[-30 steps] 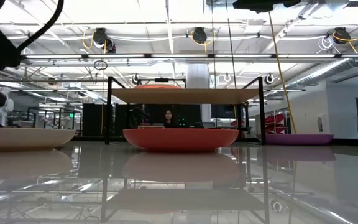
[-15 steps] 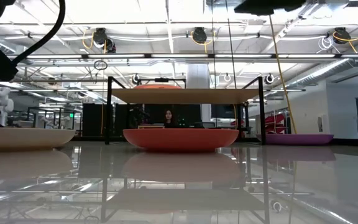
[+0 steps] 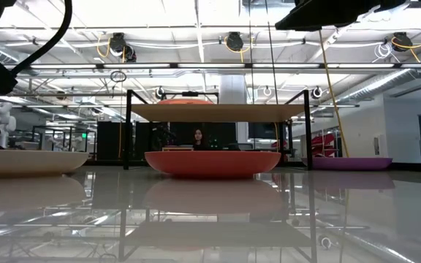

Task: Place and stack plates onto a shelf
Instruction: Stack the small pink plate on top of the small green plate on the shelf

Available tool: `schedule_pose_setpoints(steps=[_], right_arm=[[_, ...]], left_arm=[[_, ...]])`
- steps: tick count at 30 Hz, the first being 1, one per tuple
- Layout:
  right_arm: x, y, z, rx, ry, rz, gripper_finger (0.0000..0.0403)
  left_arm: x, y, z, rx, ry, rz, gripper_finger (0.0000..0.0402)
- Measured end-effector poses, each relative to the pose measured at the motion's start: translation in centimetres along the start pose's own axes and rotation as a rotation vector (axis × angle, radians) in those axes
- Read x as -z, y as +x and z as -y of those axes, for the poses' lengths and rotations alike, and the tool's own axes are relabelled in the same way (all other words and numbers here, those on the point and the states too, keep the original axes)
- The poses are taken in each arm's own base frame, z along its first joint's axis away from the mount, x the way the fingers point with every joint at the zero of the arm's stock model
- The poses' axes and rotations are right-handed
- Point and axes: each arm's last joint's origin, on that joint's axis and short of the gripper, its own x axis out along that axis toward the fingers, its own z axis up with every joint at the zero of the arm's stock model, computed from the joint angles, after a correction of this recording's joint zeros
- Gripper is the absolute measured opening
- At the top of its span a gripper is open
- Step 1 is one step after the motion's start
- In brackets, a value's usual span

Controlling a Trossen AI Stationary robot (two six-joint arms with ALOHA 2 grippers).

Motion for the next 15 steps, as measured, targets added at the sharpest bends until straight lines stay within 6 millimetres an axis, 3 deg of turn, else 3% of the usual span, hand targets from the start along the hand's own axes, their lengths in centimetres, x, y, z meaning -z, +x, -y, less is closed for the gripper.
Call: schedule_pose_setpoints(steps=[9, 15], right_arm=[[-0.3, 0.0, 0.1, 0.008, -0.015, 0.035, 0.0141], [-0.8, 0.0, 0.2, 0.021, -0.042, 0.079, 0.0141]], left_arm=[[-0.4, -0.7, 0.1, 0.053, -0.049, -0.008, 0.0004], [-2.1, -4.2, 1.3, 0.053, -0.071, 0.012, 0.0003]])
